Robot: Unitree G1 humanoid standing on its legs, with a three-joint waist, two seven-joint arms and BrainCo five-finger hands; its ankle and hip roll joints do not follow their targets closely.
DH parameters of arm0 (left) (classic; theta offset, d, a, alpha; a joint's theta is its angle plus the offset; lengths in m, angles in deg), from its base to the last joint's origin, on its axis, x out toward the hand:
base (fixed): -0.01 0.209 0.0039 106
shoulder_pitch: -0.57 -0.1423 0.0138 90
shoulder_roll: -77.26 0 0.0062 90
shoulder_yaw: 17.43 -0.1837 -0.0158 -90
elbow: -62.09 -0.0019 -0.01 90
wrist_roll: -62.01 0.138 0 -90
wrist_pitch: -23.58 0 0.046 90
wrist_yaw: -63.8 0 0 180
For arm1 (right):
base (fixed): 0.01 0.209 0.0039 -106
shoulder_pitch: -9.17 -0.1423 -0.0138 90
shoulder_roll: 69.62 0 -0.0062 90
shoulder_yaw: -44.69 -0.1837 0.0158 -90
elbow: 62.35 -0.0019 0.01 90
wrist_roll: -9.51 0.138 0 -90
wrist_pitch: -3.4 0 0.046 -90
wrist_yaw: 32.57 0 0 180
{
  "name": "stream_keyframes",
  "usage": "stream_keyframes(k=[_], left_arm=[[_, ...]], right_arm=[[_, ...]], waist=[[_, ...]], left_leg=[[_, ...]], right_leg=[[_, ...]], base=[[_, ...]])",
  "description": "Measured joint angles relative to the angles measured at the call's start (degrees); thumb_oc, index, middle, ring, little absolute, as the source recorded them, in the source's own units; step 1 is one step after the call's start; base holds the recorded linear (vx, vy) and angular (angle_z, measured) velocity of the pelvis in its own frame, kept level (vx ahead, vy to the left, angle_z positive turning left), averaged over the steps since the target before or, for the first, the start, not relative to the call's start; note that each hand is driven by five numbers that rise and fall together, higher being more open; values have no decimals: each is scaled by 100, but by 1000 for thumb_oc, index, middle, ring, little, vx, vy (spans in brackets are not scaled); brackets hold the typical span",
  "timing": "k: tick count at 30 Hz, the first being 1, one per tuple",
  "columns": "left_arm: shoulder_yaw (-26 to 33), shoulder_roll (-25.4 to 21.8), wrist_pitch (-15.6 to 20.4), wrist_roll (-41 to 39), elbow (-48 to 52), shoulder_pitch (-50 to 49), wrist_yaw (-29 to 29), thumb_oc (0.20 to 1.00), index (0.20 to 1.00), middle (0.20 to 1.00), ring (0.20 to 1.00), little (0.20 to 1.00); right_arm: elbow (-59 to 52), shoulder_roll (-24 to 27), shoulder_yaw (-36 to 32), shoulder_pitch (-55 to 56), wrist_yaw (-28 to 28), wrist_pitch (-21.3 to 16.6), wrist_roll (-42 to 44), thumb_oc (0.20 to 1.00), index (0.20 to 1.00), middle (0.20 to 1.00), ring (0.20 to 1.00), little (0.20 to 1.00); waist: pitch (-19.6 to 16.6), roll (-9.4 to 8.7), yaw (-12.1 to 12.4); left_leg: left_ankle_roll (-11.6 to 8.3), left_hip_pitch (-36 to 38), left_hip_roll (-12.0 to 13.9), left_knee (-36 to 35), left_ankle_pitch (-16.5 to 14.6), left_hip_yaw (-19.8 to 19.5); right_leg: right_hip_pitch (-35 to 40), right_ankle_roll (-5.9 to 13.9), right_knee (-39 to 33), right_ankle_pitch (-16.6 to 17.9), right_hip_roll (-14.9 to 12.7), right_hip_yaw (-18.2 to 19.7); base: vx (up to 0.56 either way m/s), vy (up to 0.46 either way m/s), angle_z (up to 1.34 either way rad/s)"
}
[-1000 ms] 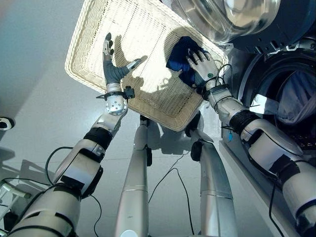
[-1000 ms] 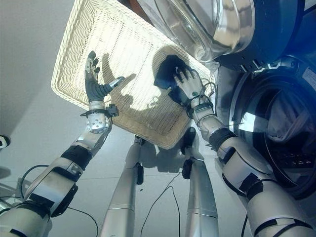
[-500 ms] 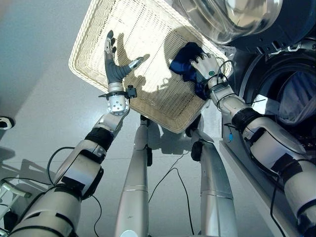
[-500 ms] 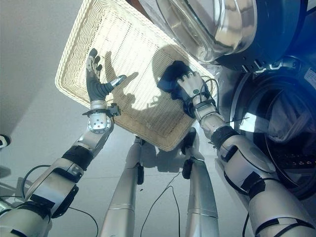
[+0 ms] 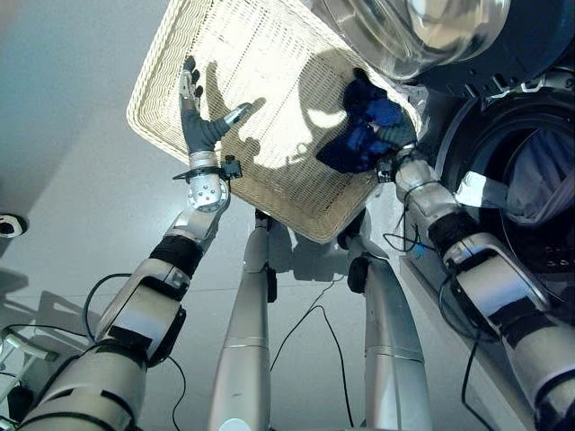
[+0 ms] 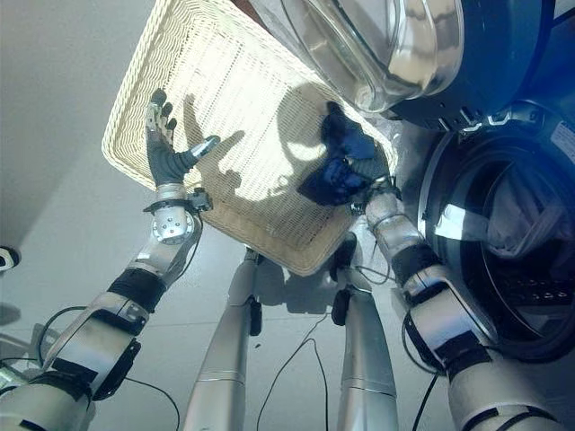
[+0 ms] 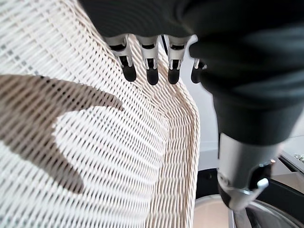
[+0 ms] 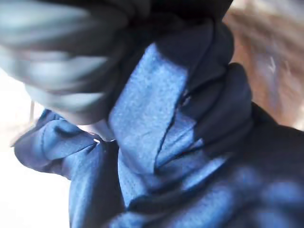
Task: Put the clothes into the washing machine.
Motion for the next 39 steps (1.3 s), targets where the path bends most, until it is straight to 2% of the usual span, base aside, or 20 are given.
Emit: stream_keyframes(k=[4, 8, 11, 13, 18, 21, 26, 32, 36, 38, 39], left_arm=[[21, -67, 1, 19, 197, -276, -147, 1000, 1000, 1000, 1000, 1000], [192, -104, 5, 26, 226, -479, -170, 1000, 1000, 1000, 1000, 1000], [211, -267, 52, 22, 218, -478, -168, 1000, 1000, 1000, 1000, 1000], [215, -371, 56, 21, 205, -515, -163, 1000, 1000, 1000, 1000, 1000], [247, -550, 225, -37, 58, -531, -147, 1000, 1000, 1000, 1000, 1000], [240, -583, 248, -48, 15, -514, -105, 1000, 1000, 1000, 1000, 1000], [237, -634, 277, -97, 14, -456, -81, 1000, 1000, 1000, 1000, 1000], [233, -682, 327, -222, -56, -372, 35, 1000, 1000, 1000, 1000, 1000], [234, -693, 341, -251, -211, -398, 67, 1000, 1000, 1000, 1000, 1000], [233, -695, 342, -256, -219, -401, 107, 1000, 1000, 1000, 1000, 1000], [230, -694, 341, -261, -229, -382, 138, 1000, 1000, 1000, 1000, 1000]], right_arm=[[-699, 4, -357, 901, -462, -209, 1488, 200, 200, 200, 200, 200], [-906, 6, -632, 1145, -913, -499, 2617, 200, 200, 200, 200, 200], [-803, 11, -1133, 1216, -1227, -694, 3337, 200, 200, 200, 200, 200], [-614, 61, -1406, 1209, -1240, -761, 3620, 200, 200, 200, 200, 200], [31, 614, -2230, 1344, -1321, -969, 4509, 200, 200, 200, 200, 200], [240, 783, -2469, 1524, -1568, -970, 4732, 200, 200, 200, 200, 200], [347, 806, -2440, 1602, -1927, -841, 4712, 200, 200, 200, 200, 200], [517, 815, -2399, 1531, -2297, -662, 4792, 200, 200, 200, 200, 200], [632, 816, -2404, 1385, -2168, -631, 4945, 200, 200, 200, 200, 200], [728, 818, -2406, 1334, -1805, -546, 4903, 200, 200, 200, 200, 200], [885, 820, -2404, 1232, -1455, -484, 4810, 200, 200, 200, 200, 200]], waist=[[5, -9, -145], [13, -23, -321], [18, -33, -358], [22, -40, -439], [24, -47, -598], [24, -47, -627], [24, -47, -671], [24, -47, -582], [24, -47, -578], [24, -47, -577], [24, -47, -576]], left_leg=[[19, -15, 14, -9, -17, 93], [26, -17, 63, -20, -17, 117], [25, -11, 129, -31, -17, 123], [25, 4, 152, -32, -17, 126], [28, 21, 168, -51, -17, 140], [23, 38, 203, -67, -23, 149], [17, 67, 236, -100, -27, 178], [19, 73, 233, -103, -24, 182], [24, 73, 230, -102, -19, 189], [28, 75, 233, -103, -16, 191], [34, 75, 231, -102, -10, 192]], right_leg=[[-4, 8, -114, 44, 32, 69], [28, -14, -238, 120, 97, 83], [63, -31, -339, 182, 169, 80], [101, -31, -396, 217, 194, 72], [141, 6, -508, 261, 215, 74], [182, -1, -598, 309, 257, 75], [200, -11, -641, 319, 287, 80], [205, -39, -630, 336, 283, 78], [207, -14, -622, 321, 277, 73], [210, -15, -621, 321, 275, 70], [213, -18, -620, 324, 275, 68]], base=[[-13, 7, -7], [-12, -27, -9], [-8, -15, -8], [-10, -19, -8], [-5, -18, -6], [-9, -15, -6], [2, -5, -2], [0, 0, 0], [0, 0, 0], [0, 0, 0], [16, -33, 0]])
